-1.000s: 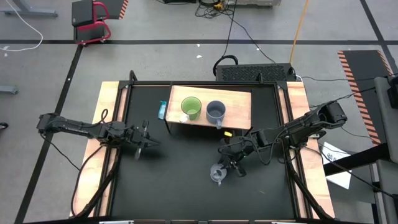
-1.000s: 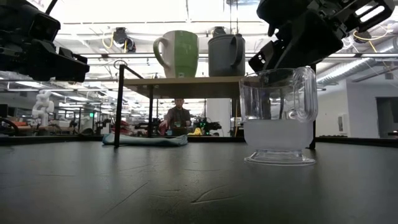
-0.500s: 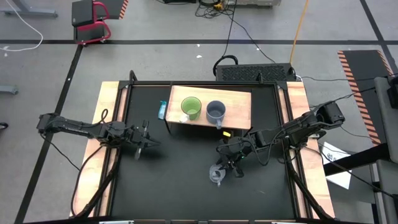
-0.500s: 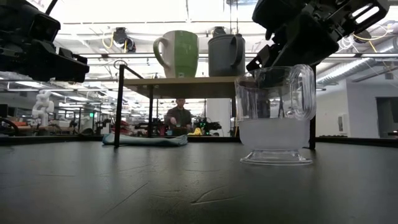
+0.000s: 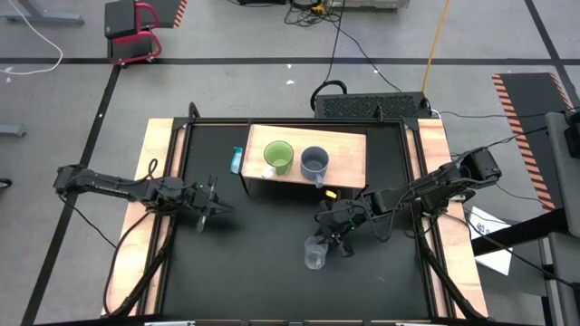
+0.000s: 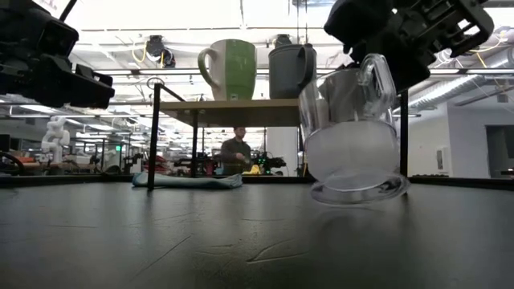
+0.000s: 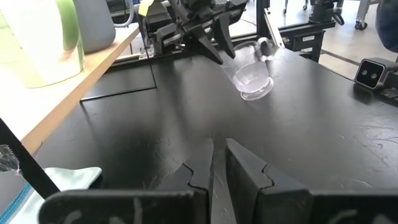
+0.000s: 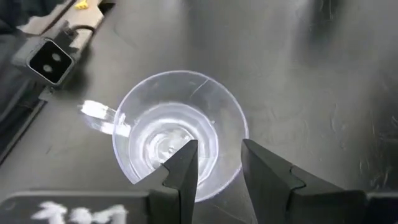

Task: Stack small to large cups/mugs on shelf
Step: Put the transparent cup on the shelf

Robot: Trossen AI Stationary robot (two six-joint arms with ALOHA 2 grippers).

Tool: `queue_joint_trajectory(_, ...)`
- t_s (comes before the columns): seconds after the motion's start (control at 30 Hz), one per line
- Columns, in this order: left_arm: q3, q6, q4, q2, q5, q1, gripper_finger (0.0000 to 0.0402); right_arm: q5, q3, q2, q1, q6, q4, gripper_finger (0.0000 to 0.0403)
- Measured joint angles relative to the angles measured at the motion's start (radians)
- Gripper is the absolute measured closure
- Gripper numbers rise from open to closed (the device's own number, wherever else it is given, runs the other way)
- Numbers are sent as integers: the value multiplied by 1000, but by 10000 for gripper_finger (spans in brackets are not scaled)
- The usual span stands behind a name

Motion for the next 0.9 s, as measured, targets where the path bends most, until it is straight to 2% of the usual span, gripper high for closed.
queue_joint_trajectory(0.9,0,-6,-3,0,0,0,360,-3,2,-2,87,-32,58,287)
